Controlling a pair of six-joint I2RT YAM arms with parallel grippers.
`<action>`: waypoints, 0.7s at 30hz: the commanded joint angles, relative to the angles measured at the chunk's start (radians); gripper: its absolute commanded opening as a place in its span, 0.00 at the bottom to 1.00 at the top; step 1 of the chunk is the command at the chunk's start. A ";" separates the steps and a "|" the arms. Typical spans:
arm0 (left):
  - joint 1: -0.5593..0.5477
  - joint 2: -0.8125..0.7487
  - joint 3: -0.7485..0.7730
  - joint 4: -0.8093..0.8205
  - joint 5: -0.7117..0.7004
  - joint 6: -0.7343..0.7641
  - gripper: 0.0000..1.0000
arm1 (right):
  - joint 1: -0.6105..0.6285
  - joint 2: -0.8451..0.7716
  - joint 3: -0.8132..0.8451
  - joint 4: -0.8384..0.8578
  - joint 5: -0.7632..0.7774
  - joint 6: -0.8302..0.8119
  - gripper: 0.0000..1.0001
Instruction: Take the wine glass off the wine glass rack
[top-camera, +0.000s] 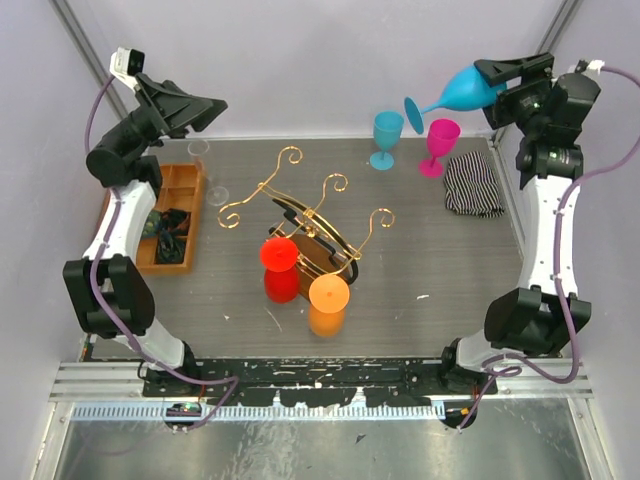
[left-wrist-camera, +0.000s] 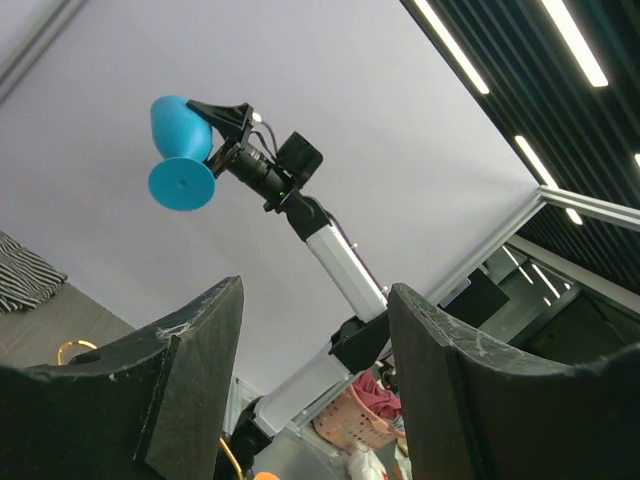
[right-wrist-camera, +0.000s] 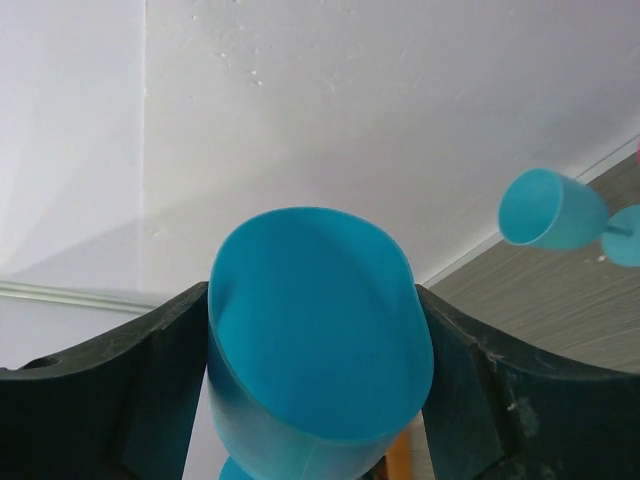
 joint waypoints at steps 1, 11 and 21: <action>0.001 -0.085 -0.035 -0.020 0.031 0.010 0.66 | -0.027 -0.060 0.020 -0.054 0.079 -0.255 0.77; 0.001 -0.213 -0.126 -0.264 0.087 0.194 0.64 | -0.038 -0.150 -0.057 -0.116 0.376 -0.590 0.77; 0.002 -0.286 -0.173 -0.401 0.088 0.307 0.64 | -0.036 -0.258 -0.296 -0.003 0.577 -0.821 0.76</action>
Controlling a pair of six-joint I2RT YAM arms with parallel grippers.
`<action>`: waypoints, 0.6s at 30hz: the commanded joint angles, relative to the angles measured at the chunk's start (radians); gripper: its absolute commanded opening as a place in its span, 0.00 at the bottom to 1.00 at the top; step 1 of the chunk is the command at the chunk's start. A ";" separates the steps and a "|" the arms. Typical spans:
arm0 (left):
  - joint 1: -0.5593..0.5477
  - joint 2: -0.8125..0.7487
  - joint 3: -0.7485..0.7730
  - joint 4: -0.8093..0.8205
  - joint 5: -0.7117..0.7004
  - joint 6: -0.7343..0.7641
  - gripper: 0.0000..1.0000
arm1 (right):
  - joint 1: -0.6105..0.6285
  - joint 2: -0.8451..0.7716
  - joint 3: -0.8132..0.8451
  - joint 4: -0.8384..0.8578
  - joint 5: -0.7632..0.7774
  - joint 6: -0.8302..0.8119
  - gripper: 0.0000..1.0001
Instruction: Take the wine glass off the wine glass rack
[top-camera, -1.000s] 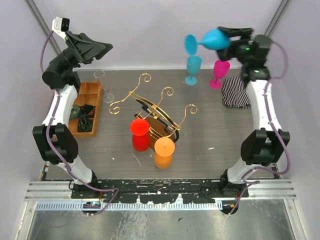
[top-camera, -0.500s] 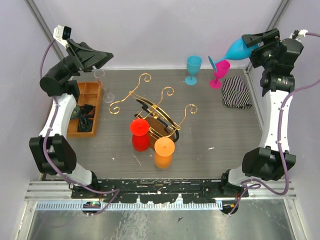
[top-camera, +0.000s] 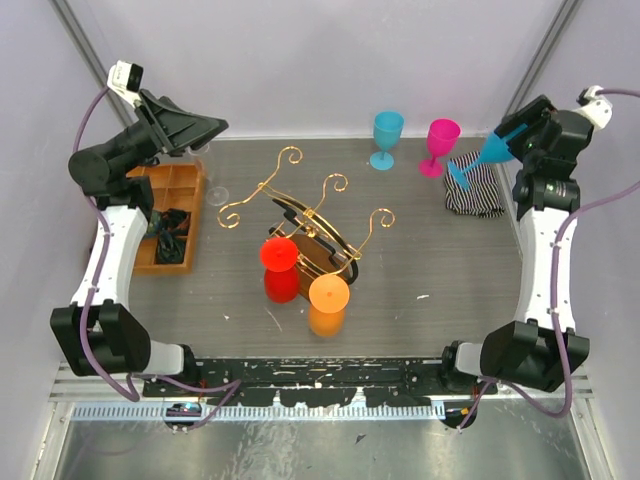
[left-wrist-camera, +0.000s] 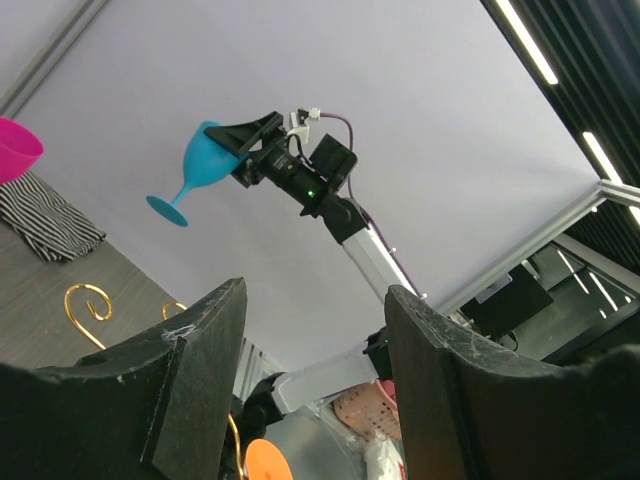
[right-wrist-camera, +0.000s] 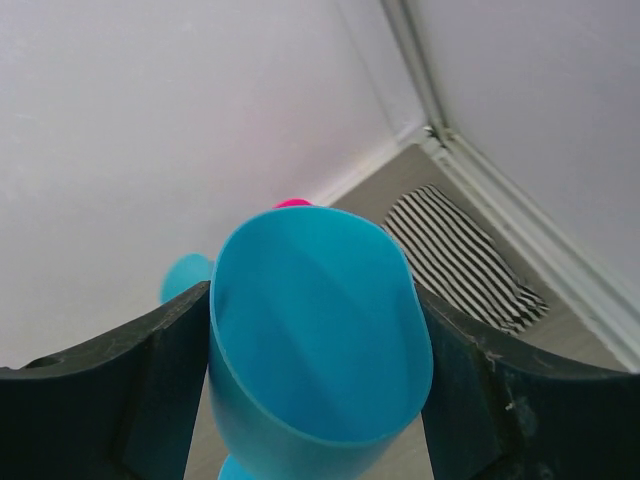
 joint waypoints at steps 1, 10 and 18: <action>0.001 -0.046 -0.038 -0.065 0.007 0.071 0.64 | 0.002 -0.083 -0.117 0.135 0.134 -0.150 0.76; 0.001 -0.113 -0.113 -0.223 0.014 0.187 0.65 | 0.115 -0.138 -0.338 0.326 0.328 -0.351 0.74; 0.001 -0.114 -0.131 -0.244 -0.005 0.197 0.65 | 0.291 -0.130 -0.608 0.831 0.478 -0.575 0.76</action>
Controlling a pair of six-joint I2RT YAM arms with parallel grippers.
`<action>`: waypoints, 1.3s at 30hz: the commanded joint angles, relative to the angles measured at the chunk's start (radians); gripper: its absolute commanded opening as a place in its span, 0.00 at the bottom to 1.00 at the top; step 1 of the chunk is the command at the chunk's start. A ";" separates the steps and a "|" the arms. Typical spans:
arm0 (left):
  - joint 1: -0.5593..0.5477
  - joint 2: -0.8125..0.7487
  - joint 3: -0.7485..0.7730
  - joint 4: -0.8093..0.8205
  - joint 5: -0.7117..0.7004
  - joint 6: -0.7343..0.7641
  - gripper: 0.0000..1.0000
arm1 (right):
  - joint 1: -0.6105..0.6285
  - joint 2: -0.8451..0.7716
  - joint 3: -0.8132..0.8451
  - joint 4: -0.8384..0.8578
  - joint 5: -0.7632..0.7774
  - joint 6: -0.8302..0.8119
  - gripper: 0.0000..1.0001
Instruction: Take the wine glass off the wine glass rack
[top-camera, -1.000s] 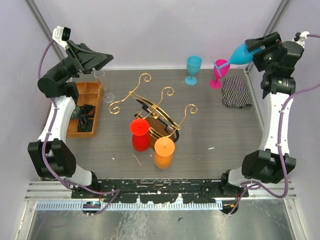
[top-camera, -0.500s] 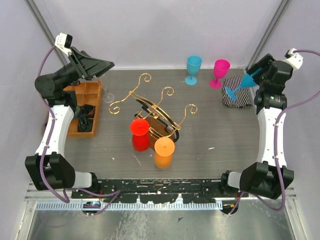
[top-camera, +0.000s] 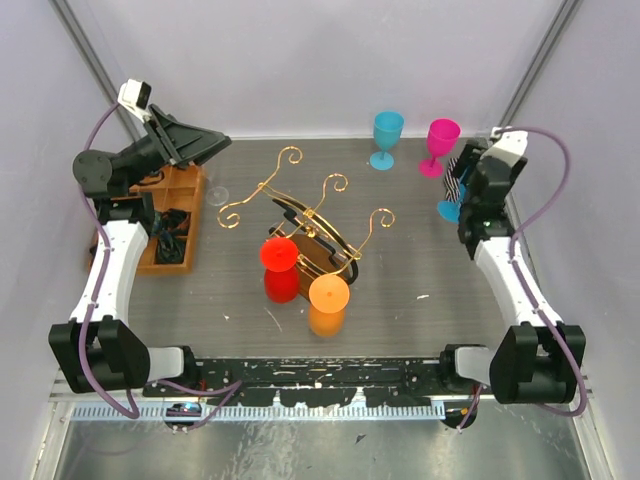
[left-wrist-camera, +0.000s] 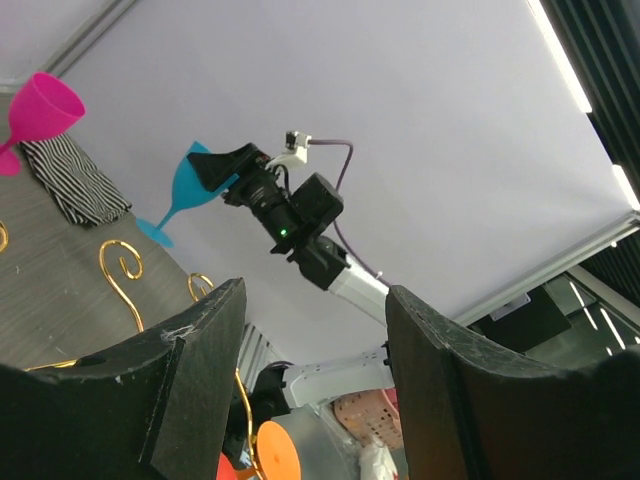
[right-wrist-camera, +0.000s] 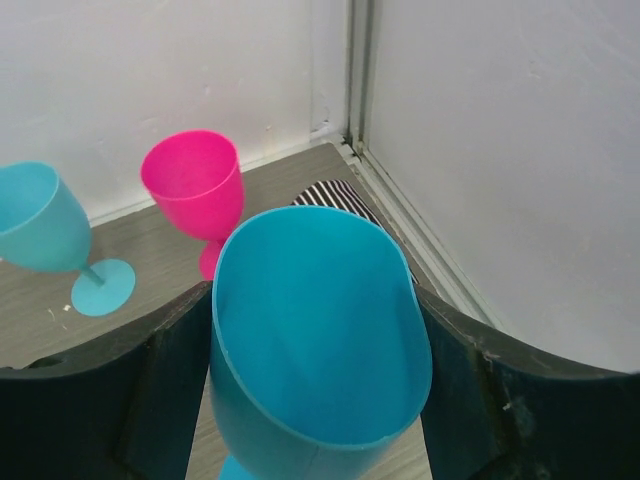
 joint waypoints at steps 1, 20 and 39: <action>0.002 -0.021 -0.017 -0.029 -0.009 0.032 0.65 | 0.051 -0.007 -0.142 0.474 0.105 -0.159 0.76; 0.001 -0.005 0.044 -0.179 -0.022 0.155 0.66 | 0.147 0.362 -0.155 0.941 0.073 -0.290 0.76; 0.002 0.032 -0.016 -0.153 -0.071 0.152 0.65 | 0.162 0.562 -0.196 1.219 0.086 -0.372 0.83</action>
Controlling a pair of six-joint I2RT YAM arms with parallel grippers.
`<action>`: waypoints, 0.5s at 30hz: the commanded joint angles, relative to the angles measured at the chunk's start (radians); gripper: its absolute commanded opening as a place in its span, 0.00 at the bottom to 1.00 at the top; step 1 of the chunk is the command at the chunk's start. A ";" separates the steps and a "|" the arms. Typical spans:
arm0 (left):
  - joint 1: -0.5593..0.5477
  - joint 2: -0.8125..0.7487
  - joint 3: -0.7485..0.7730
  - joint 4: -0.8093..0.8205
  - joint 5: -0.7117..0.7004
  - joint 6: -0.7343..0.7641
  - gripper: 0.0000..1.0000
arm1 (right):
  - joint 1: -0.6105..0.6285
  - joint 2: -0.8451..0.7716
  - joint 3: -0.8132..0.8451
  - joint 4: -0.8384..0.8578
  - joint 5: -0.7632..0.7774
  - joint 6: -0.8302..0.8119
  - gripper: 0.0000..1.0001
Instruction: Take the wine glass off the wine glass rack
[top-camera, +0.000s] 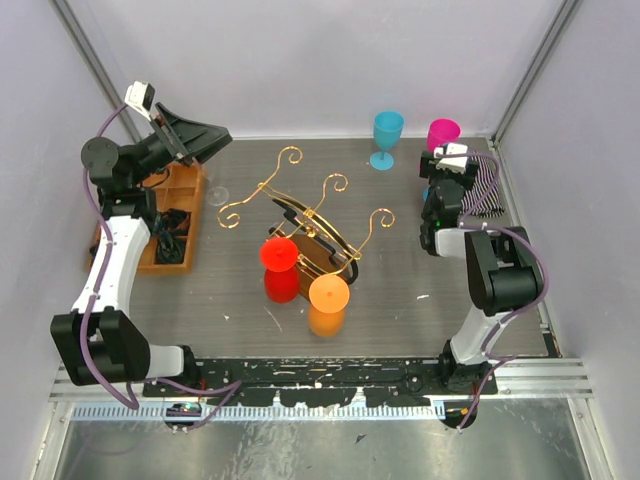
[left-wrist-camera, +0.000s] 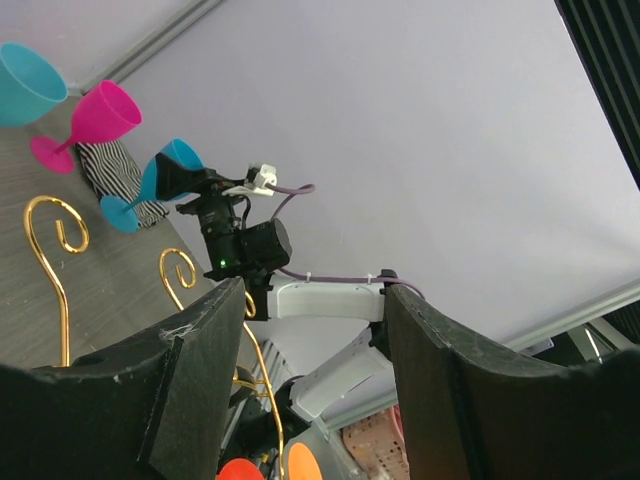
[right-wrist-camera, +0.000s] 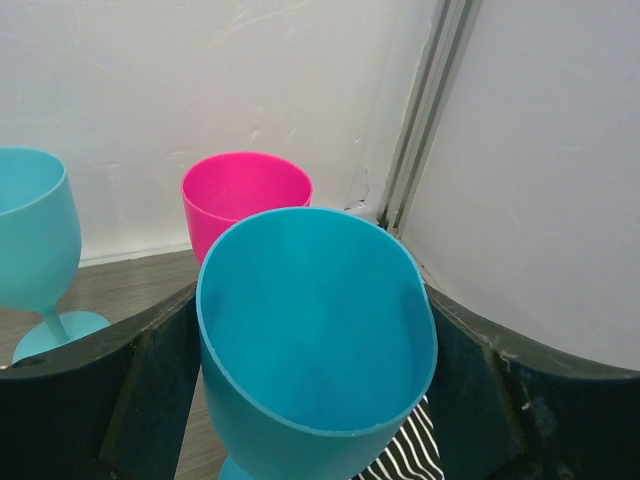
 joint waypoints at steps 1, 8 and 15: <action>0.002 -0.008 -0.022 0.010 -0.020 0.010 0.65 | 0.013 0.043 -0.005 0.178 0.025 -0.045 0.84; 0.002 -0.010 -0.004 -0.025 -0.021 0.019 0.65 | 0.016 0.105 -0.017 0.253 0.048 -0.050 0.87; 0.000 -0.015 -0.021 -0.042 -0.016 0.029 0.65 | 0.025 0.152 -0.016 0.293 0.072 -0.047 1.00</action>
